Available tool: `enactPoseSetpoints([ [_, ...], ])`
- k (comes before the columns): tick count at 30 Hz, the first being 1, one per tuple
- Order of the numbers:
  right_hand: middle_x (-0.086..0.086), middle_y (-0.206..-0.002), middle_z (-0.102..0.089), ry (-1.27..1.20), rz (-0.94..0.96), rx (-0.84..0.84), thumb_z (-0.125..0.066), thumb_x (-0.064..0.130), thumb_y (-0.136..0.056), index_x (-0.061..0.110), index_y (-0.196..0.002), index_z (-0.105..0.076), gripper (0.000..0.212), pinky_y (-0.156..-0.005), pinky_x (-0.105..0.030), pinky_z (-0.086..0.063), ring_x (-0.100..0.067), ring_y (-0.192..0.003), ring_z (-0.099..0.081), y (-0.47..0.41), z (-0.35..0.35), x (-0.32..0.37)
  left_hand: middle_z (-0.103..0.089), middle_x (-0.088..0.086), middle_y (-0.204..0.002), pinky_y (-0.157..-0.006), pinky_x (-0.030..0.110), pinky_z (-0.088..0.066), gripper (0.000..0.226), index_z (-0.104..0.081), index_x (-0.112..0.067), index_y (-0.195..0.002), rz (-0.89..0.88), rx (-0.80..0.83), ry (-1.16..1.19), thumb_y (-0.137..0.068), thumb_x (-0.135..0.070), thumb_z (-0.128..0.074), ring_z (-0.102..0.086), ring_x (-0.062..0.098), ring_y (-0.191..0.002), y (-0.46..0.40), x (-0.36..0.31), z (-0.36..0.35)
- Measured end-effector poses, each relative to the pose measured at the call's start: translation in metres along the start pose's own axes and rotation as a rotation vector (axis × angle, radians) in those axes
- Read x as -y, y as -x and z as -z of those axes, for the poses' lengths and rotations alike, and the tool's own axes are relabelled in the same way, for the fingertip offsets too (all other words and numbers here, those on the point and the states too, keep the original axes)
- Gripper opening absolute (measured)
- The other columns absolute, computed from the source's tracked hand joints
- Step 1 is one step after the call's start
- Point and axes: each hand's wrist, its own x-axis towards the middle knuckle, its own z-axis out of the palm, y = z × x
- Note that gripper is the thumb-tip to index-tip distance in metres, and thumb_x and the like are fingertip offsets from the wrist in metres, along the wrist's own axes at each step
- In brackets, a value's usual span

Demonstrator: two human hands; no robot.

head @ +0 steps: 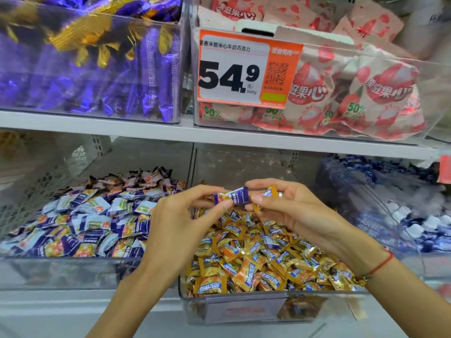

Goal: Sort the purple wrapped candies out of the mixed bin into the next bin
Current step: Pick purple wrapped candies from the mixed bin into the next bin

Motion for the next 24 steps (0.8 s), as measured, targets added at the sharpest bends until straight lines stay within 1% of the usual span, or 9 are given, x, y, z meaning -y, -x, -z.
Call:
enactPoseSetpoints([
  [4,0.001,-0.092,-0.071,0.547,0.033,-0.1,-0.051,0.007,-0.098,0.016,-0.109,-0.062,0.018,-0.082,-0.03,-0.055,-0.01,-0.08,-0.067,0.001,0.032,-0.007,-0.067,-0.031,-0.086,-0.072,0.044,-0.053,0.012,-0.058,-0.04,-0.091,0.021,0.034,-0.012,-0.081,-0.046,-0.063,-0.067,0.017,-0.075,0.001,-0.002,-0.001],
  [6,0.006,-0.103,-0.065,0.956,0.006,-0.039,-0.044,0.016,-0.101,0.027,-0.12,-0.055,0.024,-0.082,-0.029,-0.048,-0.005,-0.082,-0.06,0.001,0.049,-0.018,-0.068,-0.029,-0.087,-0.074,0.042,-0.053,0.012,-0.056,-0.037,-0.093,0.027,0.051,0.021,-0.084,-0.043,-0.061,-0.067,0.013,-0.078,0.001,-0.002,-0.001],
  [9,0.01,-0.138,-0.049,1.437,-0.109,0.185,-0.041,0.022,-0.102,0.039,-0.142,-0.037,0.044,-0.106,-0.033,-0.028,-0.011,-0.123,-0.04,0.003,0.063,-0.044,-0.069,-0.027,-0.09,-0.078,0.025,-0.051,0.014,-0.058,-0.038,-0.098,0.046,0.061,0.083,-0.085,-0.039,-0.062,-0.065,-0.003,-0.089,0.002,0.0,0.0],
  [11,0.017,-0.151,-0.033,1.403,-0.054,0.225,-0.045,0.018,-0.098,0.041,-0.145,-0.034,0.053,-0.117,-0.038,-0.016,-0.009,-0.14,-0.022,0.006,0.058,-0.051,-0.07,-0.026,-0.09,-0.078,0.015,-0.05,0.024,-0.062,-0.042,-0.106,0.038,0.047,0.09,-0.082,-0.044,-0.059,-0.064,-0.006,-0.091,0.001,0.002,0.001],
  [13,0.018,-0.152,-0.032,1.207,-0.007,0.24,-0.048,0.009,-0.095,0.037,-0.142,-0.042,0.055,-0.118,-0.027,-0.015,0.0,-0.141,-0.021,0.005,0.049,-0.051,-0.071,-0.023,-0.087,-0.079,0.01,-0.048,0.032,-0.065,-0.043,-0.111,0.025,0.015,0.081,-0.08,-0.047,-0.058,-0.065,-0.008,-0.089,0.0,0.003,0.003],
  [15,0.018,-0.15,-0.036,1.148,-0.008,0.289,-0.052,0.012,-0.095,0.032,-0.139,-0.049,0.048,-0.114,-0.016,-0.016,0.005,-0.138,-0.025,0.005,0.042,-0.05,-0.073,-0.019,-0.087,-0.08,0.012,-0.05,0.03,-0.068,-0.04,-0.108,0.026,-0.013,0.11,-0.079,-0.044,-0.06,-0.067,-0.004,-0.087,-0.002,0.002,0.005],
  [19,0.017,-0.128,-0.061,1.229,0.119,0.207,-0.064,0.028,-0.092,0.031,-0.124,-0.066,0.032,-0.101,-0.024,-0.043,0.006,-0.114,-0.054,0.004,0.041,-0.05,-0.073,-0.015,-0.089,-0.08,0.019,-0.054,0.021,-0.068,-0.038,-0.098,0.089,-0.099,0.217,-0.078,-0.04,-0.062,-0.07,0.006,-0.086,-0.006,0.004,0.009],
  [21,0.014,-0.117,-0.069,1.105,0.111,0.134,-0.072,0.026,-0.086,0.03,-0.112,-0.072,0.026,-0.089,-0.02,-0.05,0.013,-0.095,-0.06,0.004,0.043,-0.045,-0.073,-0.014,-0.09,-0.081,0.024,-0.054,0.023,-0.068,-0.036,-0.1,0.108,-0.104,0.239,-0.079,-0.041,-0.061,-0.07,0.007,-0.087,-0.007,0.005,0.01],
  [24,0.013,-0.096,-0.074,0.855,0.025,0.094,-0.083,0.021,-0.073,0.027,-0.091,-0.076,0.02,-0.092,-0.027,-0.052,0.0,-0.09,-0.067,0.004,0.051,-0.033,-0.073,-0.017,-0.088,-0.079,0.016,-0.052,0.019,-0.067,-0.037,-0.1,0.119,-0.07,0.238,-0.082,-0.036,-0.061,-0.07,0.005,-0.085,-0.008,0.007,0.01],
])
